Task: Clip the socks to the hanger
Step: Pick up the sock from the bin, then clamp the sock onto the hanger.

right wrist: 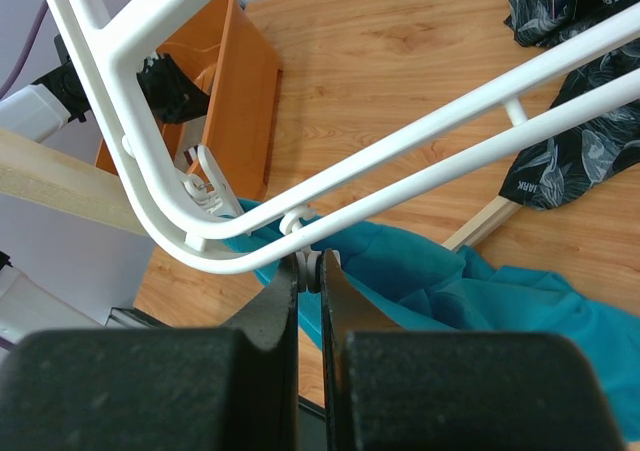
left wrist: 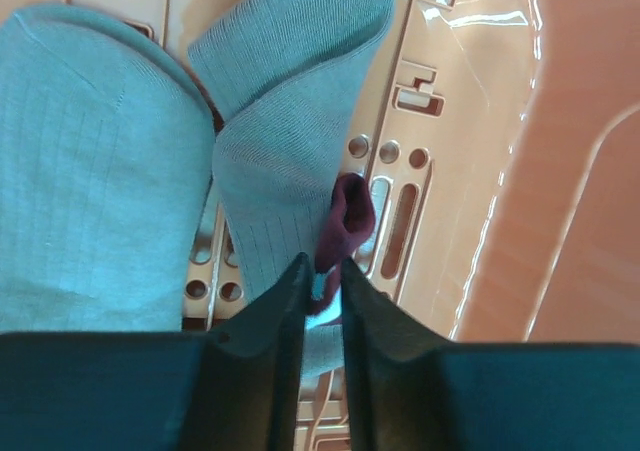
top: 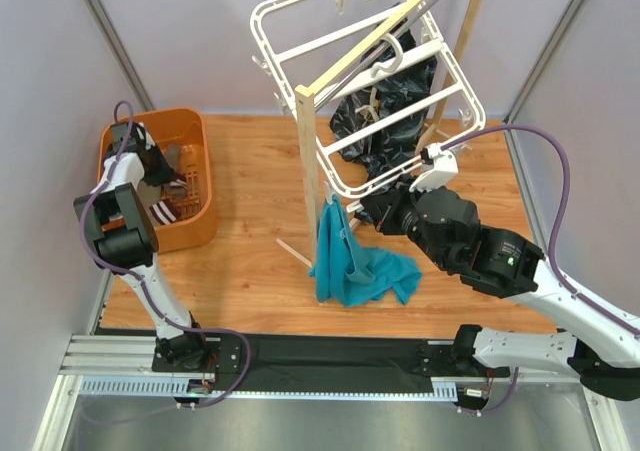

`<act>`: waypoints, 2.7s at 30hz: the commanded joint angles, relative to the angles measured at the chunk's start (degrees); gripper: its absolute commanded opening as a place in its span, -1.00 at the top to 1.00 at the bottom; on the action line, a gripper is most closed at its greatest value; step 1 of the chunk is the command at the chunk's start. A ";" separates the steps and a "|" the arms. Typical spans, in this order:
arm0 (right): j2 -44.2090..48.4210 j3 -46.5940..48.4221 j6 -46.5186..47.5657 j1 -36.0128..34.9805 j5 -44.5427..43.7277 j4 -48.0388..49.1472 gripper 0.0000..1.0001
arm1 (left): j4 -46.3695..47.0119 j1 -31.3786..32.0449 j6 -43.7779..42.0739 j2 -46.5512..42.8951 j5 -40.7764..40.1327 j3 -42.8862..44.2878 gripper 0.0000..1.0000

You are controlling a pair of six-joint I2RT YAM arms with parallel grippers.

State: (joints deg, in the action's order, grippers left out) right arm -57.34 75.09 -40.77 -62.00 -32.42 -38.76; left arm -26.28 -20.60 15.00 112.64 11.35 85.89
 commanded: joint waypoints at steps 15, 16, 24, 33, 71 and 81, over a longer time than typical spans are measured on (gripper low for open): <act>-0.40 1.38 1.22 1.70 1.31 -4.22 1.00 | -3.25 2.05 11.52 -13.73 9.20 -3.26 1.00; -0.23 1.46 1.57 1.79 1.49 -4.22 1.00 | -3.34 2.93 12.15 -15.59 9.65 -5.97 1.00; 1.35 0.59 3.42 2.14 3.59 -3.08 1.00 | -11.58 11.71 17.69 -37.29 8.78 -15.93 1.00; 2.23 -1.34 4.91 2.23 7.20 -2.02 1.00 | -26.88 19.98 24.19 -62.26 4.10 -9.61 1.00; 2.93 10.52 8.34 2.23 35.85 -7.38 0.99 | -4.14 63.63 37.91 -62.02 25.57 -7.67 1.00; 7.68 7.88 7.11 2.14 38.57 -3.87 1.00 | -5.37 64.90 34.21 -61.22 27.83 -12.23 1.00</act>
State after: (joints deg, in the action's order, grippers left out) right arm -50.33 84.05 -33.19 -59.20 -0.38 -44.12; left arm -33.15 43.94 50.00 51.68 37.45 75.05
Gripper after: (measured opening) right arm 0.038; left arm 0.008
